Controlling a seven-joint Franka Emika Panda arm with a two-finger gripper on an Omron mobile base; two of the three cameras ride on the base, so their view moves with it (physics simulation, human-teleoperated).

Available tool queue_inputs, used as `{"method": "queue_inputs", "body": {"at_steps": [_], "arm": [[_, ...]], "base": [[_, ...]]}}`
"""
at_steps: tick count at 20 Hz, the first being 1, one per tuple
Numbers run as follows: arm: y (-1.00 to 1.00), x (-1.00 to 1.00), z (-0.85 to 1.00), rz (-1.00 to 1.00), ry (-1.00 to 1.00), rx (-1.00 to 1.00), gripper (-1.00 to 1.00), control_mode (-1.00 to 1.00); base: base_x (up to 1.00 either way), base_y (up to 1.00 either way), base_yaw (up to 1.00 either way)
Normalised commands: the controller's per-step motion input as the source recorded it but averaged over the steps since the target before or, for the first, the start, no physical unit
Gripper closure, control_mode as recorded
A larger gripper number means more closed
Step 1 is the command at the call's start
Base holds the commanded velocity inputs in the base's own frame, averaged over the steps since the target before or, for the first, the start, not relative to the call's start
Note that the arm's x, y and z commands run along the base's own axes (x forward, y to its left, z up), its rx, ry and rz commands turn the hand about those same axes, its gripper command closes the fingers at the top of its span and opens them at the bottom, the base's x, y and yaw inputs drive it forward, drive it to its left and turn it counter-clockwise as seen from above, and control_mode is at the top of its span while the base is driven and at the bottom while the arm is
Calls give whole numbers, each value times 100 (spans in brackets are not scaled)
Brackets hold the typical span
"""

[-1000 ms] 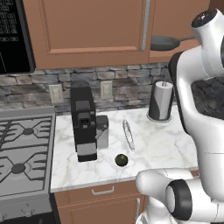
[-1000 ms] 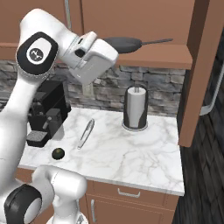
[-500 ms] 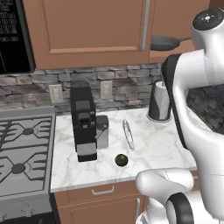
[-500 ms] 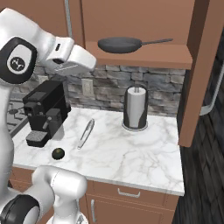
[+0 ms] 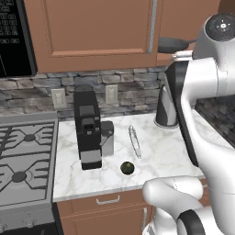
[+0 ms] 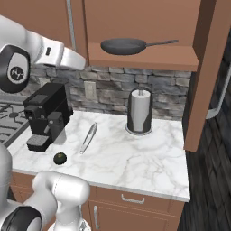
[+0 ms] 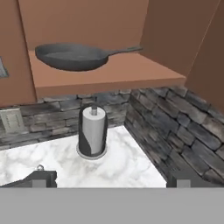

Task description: Pick the pan from the cabinet and place it on the stove. Then turn on the stove burner for the pan.

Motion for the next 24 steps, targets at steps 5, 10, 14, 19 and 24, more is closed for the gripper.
{"method": "queue_inputs", "body": {"at_steps": [5, 10, 14, 19, 24], "arm": [[48, 29, 19, 20, -17, 7, -100, -100], [45, 32, 20, 21, -16, 5, -100, -100], [34, 39, 20, 17, -14, 4, -100, -100], [21, 47, 21, 11, -11, 3, -100, -100], [4, 46, 15, 8, -6, 1, -100, -100]], "base": [[0, 0, 0], [0, 0, 0], [0, 0, 0], [0, 0, 0], [0, 0, 0]]}}
